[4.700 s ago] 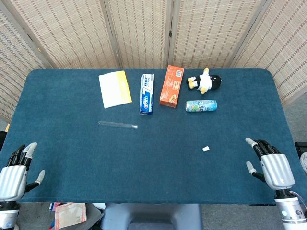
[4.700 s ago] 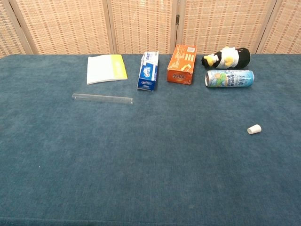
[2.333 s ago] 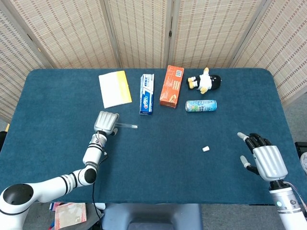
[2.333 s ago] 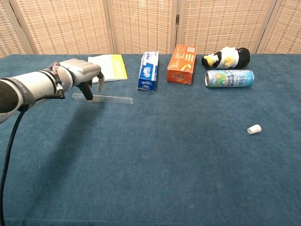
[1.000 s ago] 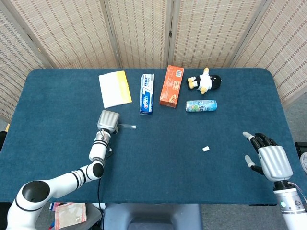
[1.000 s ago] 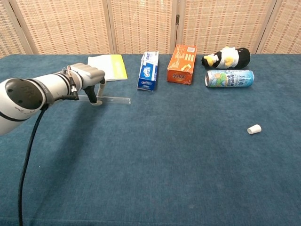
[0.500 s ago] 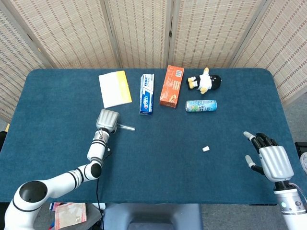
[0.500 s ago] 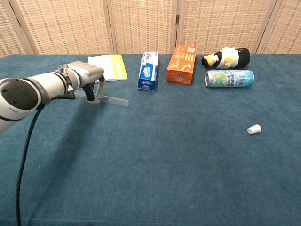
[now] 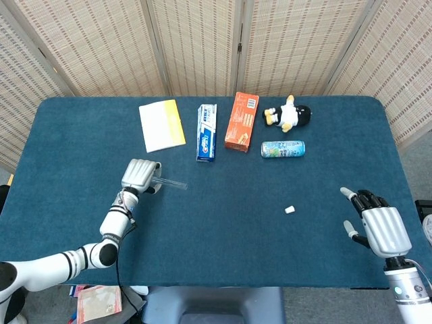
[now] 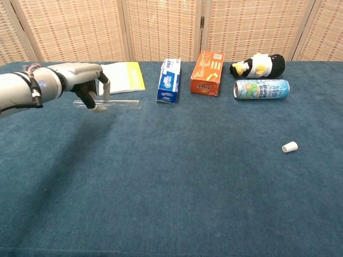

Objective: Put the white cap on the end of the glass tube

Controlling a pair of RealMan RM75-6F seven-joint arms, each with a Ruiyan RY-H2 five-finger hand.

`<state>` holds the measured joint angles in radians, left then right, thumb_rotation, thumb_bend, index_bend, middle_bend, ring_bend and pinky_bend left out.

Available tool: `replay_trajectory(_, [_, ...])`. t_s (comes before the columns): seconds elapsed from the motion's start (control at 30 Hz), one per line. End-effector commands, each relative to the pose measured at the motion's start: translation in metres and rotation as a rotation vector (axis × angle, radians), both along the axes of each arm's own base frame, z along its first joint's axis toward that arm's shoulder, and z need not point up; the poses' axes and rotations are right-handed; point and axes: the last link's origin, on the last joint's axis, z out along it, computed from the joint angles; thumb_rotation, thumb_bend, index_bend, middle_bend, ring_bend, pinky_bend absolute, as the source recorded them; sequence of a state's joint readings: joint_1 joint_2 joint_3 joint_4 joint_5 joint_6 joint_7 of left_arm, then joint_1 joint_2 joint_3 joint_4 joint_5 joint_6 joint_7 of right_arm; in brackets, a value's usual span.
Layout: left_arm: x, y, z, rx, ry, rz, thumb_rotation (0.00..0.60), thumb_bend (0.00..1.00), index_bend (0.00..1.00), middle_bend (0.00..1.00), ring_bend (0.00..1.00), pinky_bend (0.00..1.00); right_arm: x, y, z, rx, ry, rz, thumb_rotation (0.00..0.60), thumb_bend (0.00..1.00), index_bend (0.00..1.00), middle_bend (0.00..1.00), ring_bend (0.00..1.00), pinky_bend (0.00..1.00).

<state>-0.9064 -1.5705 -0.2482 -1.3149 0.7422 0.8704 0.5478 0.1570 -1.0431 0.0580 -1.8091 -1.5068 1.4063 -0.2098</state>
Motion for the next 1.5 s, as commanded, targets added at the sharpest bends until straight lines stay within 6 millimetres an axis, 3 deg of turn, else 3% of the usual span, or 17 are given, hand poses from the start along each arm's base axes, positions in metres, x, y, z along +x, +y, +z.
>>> replay_trajectory(0.03, [-0.012, -0.019, 0.023, 0.013, -0.050, 0.002, 0.600, 0.33, 0.58, 0.98, 0.97, 1.00, -0.001, 0.000, -0.003, 0.021, 0.013, -0.010, 0.600, 0.43, 0.17, 0.40, 0.32, 0.42])
replay_trajectory(0.13, [-0.015, -0.031, 0.029, 0.002, -0.076, 0.006, 0.600, 0.33, 0.59, 0.98, 0.97, 1.00, -0.002, 0.000, -0.010, 0.055, 0.030, -0.022, 0.600, 0.55, 0.20, 0.57, 0.51, 0.67])
replay_trajectory(0.23, [-0.016, -0.044, 0.034, -0.025, -0.110, 0.005, 0.600, 0.33, 0.59, 0.98, 0.97, 1.00, -0.002, -0.004, -0.022, 0.111, 0.043, -0.032, 0.600, 0.59, 0.21, 0.69, 0.64, 0.79])
replay_trajectory(0.4, [-0.017, -0.057, 0.039, -0.042, -0.128, -0.017, 0.600, 0.33, 0.60, 0.98, 0.97, 1.00, -0.004, -0.014, -0.041, 0.196, 0.059, -0.054, 0.600, 0.65, 0.22, 0.82, 0.78, 0.89])
replay_trajectory(0.6, [-0.018, -0.069, 0.041, -0.058, -0.144, -0.023, 0.600, 0.33, 0.60, 0.98, 0.97, 1.00, -0.012, -0.026, -0.061, 0.287, 0.071, -0.114, 0.600, 0.72, 0.22, 0.90, 0.88, 0.94])
replay_trajectory(0.97, [-0.020, -0.079, 0.042, -0.066, -0.144, -0.031, 0.600, 0.33, 0.60, 0.99, 0.98, 1.00, -0.021, -0.056, -0.094, 0.402, 0.059, -0.187, 0.600, 0.76, 0.23, 0.93, 0.91, 0.95])
replay_trajectory(1.5, [-0.025, -0.081, 0.036, -0.077, -0.140, -0.024, 0.600, 0.33, 0.60, 0.99, 0.98, 1.00, -0.021, -0.081, -0.125, 0.466, 0.047, -0.189, 0.600, 0.76, 0.23, 0.93, 0.91, 0.95])
